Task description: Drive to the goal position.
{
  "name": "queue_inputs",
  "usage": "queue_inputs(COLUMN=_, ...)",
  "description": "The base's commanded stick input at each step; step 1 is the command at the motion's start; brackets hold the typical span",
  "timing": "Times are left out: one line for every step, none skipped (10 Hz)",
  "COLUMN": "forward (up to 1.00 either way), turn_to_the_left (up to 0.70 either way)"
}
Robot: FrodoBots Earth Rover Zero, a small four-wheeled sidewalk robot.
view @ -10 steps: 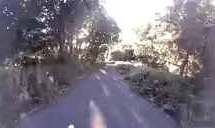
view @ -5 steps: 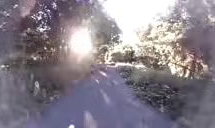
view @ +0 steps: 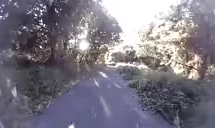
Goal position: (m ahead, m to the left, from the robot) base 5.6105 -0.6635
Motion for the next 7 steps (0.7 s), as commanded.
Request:
queue_inputs(forward=0.7, turn_to_the_left=0.0)
queue_inputs(forward=0.7, turn_to_the_left=0.0)
queue_inputs(forward=0.7, turn_to_the_left=0.0)
queue_inputs(forward=0.7, turn_to_the_left=0.0)
queue_inputs(forward=0.7, turn_to_the_left=0.0)
queue_inputs(forward=0.7, turn_to_the_left=0.0)
queue_inputs(forward=0.7, turn_to_the_left=0.0)
